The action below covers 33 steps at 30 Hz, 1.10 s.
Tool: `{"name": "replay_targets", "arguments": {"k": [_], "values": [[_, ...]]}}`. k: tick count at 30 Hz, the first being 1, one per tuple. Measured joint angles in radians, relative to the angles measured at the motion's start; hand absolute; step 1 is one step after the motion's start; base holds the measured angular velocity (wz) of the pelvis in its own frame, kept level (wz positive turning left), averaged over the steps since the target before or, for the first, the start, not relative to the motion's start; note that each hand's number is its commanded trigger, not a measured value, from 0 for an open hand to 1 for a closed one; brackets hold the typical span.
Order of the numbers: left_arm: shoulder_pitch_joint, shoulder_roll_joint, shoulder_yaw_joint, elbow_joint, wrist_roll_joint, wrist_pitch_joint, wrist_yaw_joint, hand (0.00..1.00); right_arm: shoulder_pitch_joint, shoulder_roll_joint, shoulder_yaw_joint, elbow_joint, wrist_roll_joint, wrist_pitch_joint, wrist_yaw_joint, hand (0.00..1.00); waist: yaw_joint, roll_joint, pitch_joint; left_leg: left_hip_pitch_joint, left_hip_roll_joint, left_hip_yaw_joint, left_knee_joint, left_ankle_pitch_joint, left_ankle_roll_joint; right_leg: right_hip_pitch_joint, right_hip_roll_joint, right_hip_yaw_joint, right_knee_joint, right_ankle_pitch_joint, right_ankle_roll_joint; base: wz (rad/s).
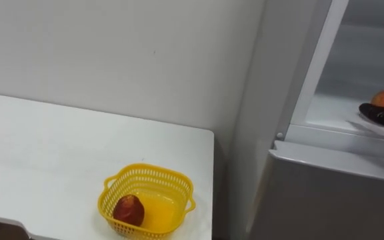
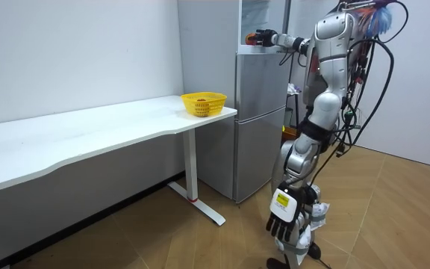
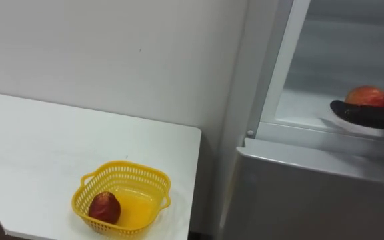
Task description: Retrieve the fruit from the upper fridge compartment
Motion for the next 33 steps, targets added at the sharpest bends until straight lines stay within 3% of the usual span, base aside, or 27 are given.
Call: {"name": "replay_targets", "arguments": {"k": [6,15,25,26,27,33], "values": [[-0.001,0.001,0.0,-0.001,0.0,0.0,0.0,0.0,-0.011,-0.002,0.002,0.028,-0.003,0.0,0.007,0.0,0.001,-0.005,-0.0029,0.002,-0.001,0.0,-0.001,0.0,0.0,-0.002,-0.002,0.0,0.0,0.0,0.001,0.0],[-0.005,0.004,0.008,-0.012,-0.001,0.0,0.008,0.0,-0.011,-0.028,0.078,0.041,-0.072,0.001,0.034,0.0,0.001,-0.009,-0.0021,0.004,0.0,0.001,-0.001,0.0,0.0,-0.001,-0.001,0.002,0.001,0.0,0.0,0.0],[-0.009,0.007,0.009,-0.018,-0.001,0.001,0.007,0.0,-0.011,-0.038,0.082,0.055,-0.148,0.009,0.079,0.0,0.002,-0.018,-0.0004,0.001,0.0,0.001,-0.003,0.0,0.0,-0.003,-0.001,0.001,0.001,0.0,0.0,0.0],[-0.01,0.007,0.009,-0.018,-0.001,0.001,0.007,0.0,-0.011,-0.038,0.082,0.056,-0.154,0.009,0.084,0.37,0.002,-0.019,-0.0005,0.001,0.0,0.001,-0.003,0.0,0.0,-0.003,-0.001,0.002,0.001,0.0,0.0,0.0],[-0.012,0.008,0.009,-0.017,-0.001,0.002,0.006,0.0,-0.011,-0.038,0.082,0.056,-0.162,0.009,0.091,1.0,0.002,-0.019,-0.0006,0.002,0.0,0.001,-0.003,0.0,0.0,-0.004,-0.001,0.002,0.001,0.0,0.0,0.0],[-0.013,0.009,0.009,-0.018,-0.001,0.002,0.001,0.0,-0.011,-0.04,0.082,0.059,-0.168,0.01,0.11,1.0,0.002,-0.026,-0.0049,0.002,0.0,0.001,-0.003,0.0,0.0,-0.006,-0.001,0.002,0.002,0.0,0.0,0.0]]}}
